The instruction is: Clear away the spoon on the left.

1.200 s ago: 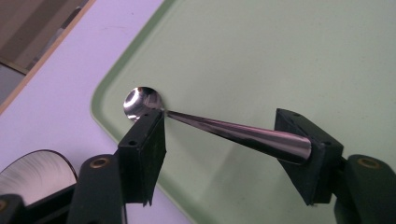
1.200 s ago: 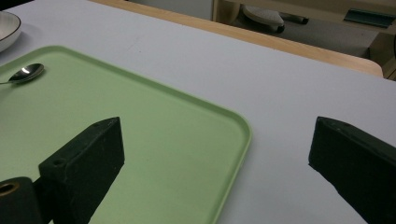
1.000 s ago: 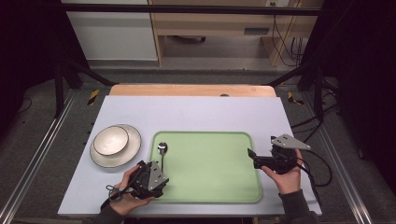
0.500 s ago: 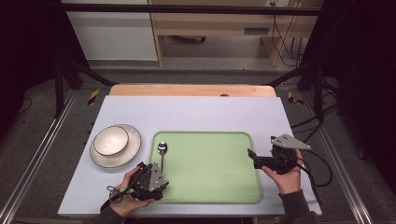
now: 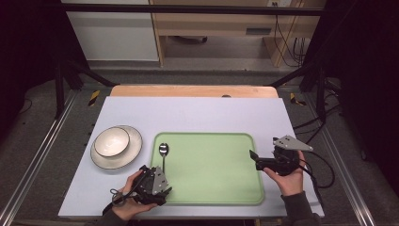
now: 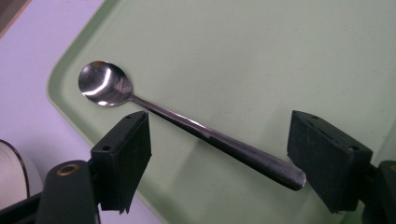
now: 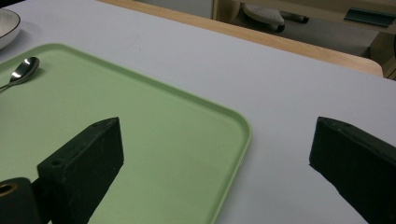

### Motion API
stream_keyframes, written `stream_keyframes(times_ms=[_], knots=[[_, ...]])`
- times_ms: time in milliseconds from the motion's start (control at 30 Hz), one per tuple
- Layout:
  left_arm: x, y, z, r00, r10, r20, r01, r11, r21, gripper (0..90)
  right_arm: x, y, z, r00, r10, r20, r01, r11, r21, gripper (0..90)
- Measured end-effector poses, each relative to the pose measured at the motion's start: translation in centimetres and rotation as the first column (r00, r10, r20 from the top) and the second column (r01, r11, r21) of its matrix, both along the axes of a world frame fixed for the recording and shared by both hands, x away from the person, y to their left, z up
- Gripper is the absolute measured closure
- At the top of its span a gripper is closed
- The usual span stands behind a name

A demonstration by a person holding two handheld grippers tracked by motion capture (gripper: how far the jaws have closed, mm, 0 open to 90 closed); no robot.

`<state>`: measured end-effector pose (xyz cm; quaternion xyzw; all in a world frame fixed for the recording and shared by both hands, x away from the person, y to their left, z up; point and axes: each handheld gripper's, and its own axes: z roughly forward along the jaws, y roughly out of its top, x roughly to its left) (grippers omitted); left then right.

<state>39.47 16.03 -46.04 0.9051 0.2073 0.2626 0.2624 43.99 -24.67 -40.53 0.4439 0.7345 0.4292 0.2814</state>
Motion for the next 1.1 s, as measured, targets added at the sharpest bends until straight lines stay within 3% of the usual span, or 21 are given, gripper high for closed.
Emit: stream_keyframes(times_ms=[367,533,700,767,933,967,1100], knots=[[0.2,0.8,0.9,0.9998,0.022,0.000,-0.022,0.9984,-0.052,21.4,0.0,0.0,0.1,1.0000,-0.001,-0.001,0.001,1.000,0.007,3.1],[0.4,1.8,1.7,0.9985,0.054,0.008,-0.053,0.9930,-0.106,22.0,0.0,-0.1,0.1,1.0000,-0.004,0.006,0.004,1.000,0.006,3.2],[0.6,3.2,2.5,0.9947,0.099,0.028,-0.091,0.9758,-0.199,22.6,-0.1,-0.2,0.2,0.9999,-0.012,0.009,0.012,1.000,0.011,3.2],[0.6,3.8,2.9,0.9902,0.135,0.036,-0.122,0.9592,-0.255,22.8,-0.1,-0.2,0.2,0.9998,-0.013,0.012,0.013,1.000,0.011,3.2],[0.7,5.0,3.4,0.9831,0.176,0.049,-0.152,0.9377,-0.312,23.3,-0.1,-0.3,0.3,0.9997,-0.017,0.016,0.017,1.000,0.013,3.1],[0.7,5.3,3.5,0.9820,0.182,0.051,-0.157,0.9362,-0.314,23.4,-0.2,-0.3,0.3,0.9997,-0.019,0.015,0.019,1.000,0.015,3.1],[0.8,6.2,3.7,0.9741,0.221,0.050,-0.189,0.9141,-0.359,23.5,-0.2,-0.4,0.3,0.9996,-0.021,0.019,0.021,1.000,0.014,3.1]])
